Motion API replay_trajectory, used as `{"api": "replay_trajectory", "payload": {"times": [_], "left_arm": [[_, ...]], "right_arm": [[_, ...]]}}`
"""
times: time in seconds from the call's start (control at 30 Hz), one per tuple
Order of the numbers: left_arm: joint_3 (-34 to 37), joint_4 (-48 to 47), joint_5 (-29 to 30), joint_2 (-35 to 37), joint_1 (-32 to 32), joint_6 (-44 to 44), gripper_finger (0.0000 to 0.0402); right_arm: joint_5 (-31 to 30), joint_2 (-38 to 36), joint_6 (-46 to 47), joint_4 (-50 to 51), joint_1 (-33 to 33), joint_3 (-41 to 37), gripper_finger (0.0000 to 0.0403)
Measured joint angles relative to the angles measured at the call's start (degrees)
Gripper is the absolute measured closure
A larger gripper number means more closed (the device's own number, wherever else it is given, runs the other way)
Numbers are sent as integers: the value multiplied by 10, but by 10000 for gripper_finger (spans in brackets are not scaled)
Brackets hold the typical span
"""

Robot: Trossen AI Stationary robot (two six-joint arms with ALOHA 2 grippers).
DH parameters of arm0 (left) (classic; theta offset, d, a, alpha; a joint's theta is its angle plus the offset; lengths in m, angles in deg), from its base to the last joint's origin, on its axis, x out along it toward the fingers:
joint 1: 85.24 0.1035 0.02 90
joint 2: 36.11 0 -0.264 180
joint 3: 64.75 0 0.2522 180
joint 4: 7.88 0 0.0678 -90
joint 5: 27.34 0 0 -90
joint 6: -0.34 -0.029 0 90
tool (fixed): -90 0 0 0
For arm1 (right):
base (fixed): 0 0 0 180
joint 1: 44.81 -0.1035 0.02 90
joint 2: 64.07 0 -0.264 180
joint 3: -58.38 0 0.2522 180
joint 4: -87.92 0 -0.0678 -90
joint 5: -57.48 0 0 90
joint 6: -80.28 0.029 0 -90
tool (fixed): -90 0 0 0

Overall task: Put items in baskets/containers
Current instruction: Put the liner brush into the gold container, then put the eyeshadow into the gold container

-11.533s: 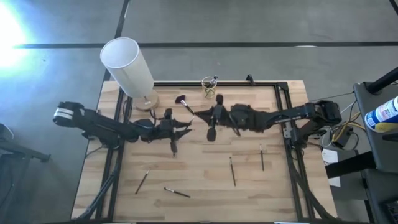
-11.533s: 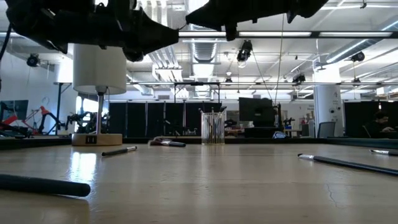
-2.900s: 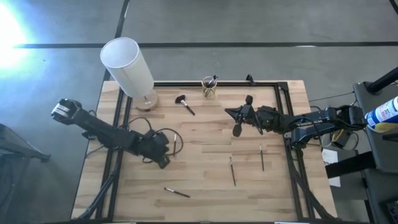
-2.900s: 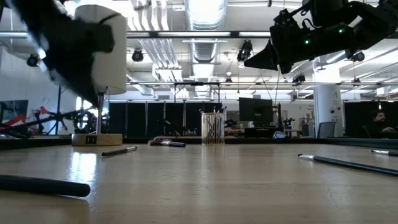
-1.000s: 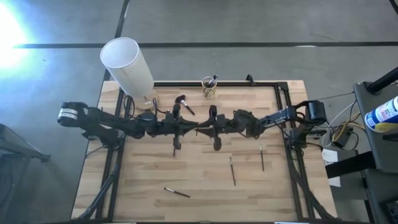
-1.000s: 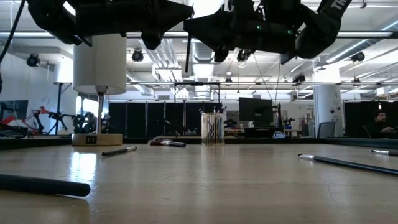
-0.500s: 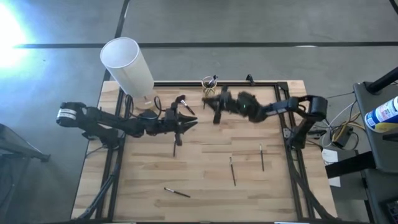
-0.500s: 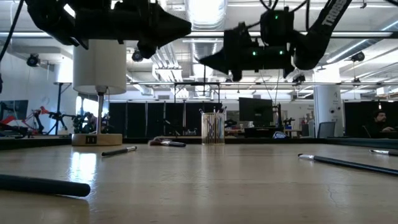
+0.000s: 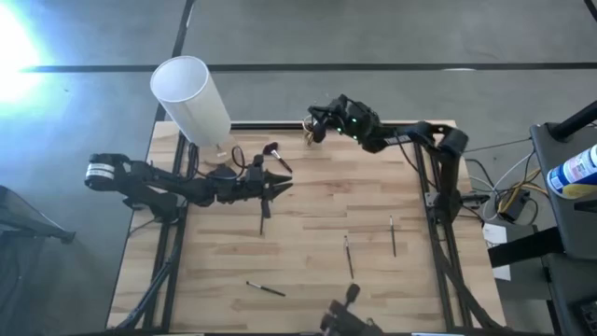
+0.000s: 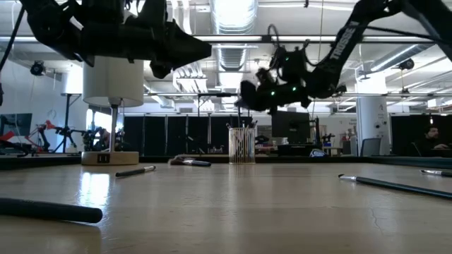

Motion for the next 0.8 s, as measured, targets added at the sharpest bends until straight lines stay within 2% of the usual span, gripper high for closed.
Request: {"api": "replay_trajectory", "payload": {"times": [0.1, 0.23, 0.43, 0.6, 0.7, 0.8], "left_arm": [[5, 0, 0, 0, 0, -2, 323], [7, -1, 0, 0, 1, -1, 323], [5, 2, 0, 0, 1, 0, 323], [5, 6, 0, 0, 1, 3, 323], [5, 6, 0, 0, 1, 1, 323], [5, 4, 0, 0, 1, -11, 323]], "right_arm": [[0, 24, -8, 56, 0, 30, 389], [-1, 19, -6, 106, -5, 56, 382], [-36, 2, 15, 246, -8, 95, 322], [-37, -10, 25, 325, -13, 115, 282], [-39, -23, 16, 376, -17, 110, 275], [-54, -55, -13, 378, -27, 83, 286]]}}
